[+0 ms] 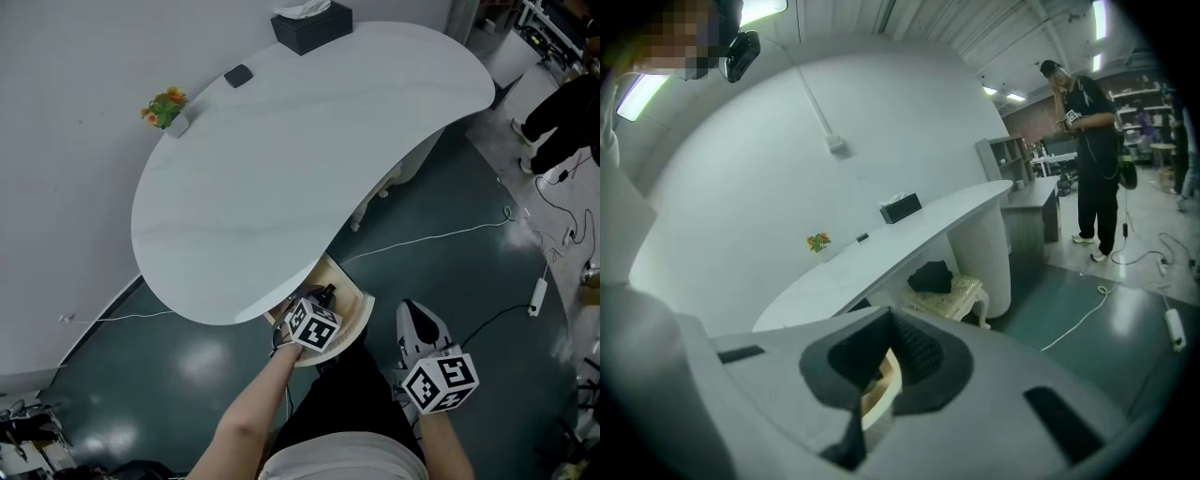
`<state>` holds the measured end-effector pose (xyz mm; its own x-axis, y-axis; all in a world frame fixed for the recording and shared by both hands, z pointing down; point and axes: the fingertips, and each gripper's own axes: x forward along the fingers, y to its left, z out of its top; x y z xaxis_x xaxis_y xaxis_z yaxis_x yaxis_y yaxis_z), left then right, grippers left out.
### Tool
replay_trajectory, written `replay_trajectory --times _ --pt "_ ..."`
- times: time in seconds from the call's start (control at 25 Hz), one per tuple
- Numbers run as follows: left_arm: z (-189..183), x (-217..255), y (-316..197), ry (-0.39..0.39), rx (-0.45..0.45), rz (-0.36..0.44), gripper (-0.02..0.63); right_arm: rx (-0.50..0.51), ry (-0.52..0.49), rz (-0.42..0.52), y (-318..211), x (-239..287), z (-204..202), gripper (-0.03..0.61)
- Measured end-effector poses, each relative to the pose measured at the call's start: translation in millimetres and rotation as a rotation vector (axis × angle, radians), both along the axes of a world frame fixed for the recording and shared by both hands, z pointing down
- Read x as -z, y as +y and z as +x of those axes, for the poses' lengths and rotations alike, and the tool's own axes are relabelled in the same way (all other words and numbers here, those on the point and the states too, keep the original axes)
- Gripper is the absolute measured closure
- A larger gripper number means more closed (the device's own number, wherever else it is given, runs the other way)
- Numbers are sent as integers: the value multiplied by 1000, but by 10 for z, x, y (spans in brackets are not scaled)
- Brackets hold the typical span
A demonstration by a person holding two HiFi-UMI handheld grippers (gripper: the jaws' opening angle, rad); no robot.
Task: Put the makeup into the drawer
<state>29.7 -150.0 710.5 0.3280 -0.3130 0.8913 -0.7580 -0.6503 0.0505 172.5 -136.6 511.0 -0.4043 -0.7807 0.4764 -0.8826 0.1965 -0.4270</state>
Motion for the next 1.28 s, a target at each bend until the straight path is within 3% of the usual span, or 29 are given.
replay_trajectory --times 1.28 --pt "70 -809 41 -115 -97 -146 509 -4 2 -95 44 -306 11 575"
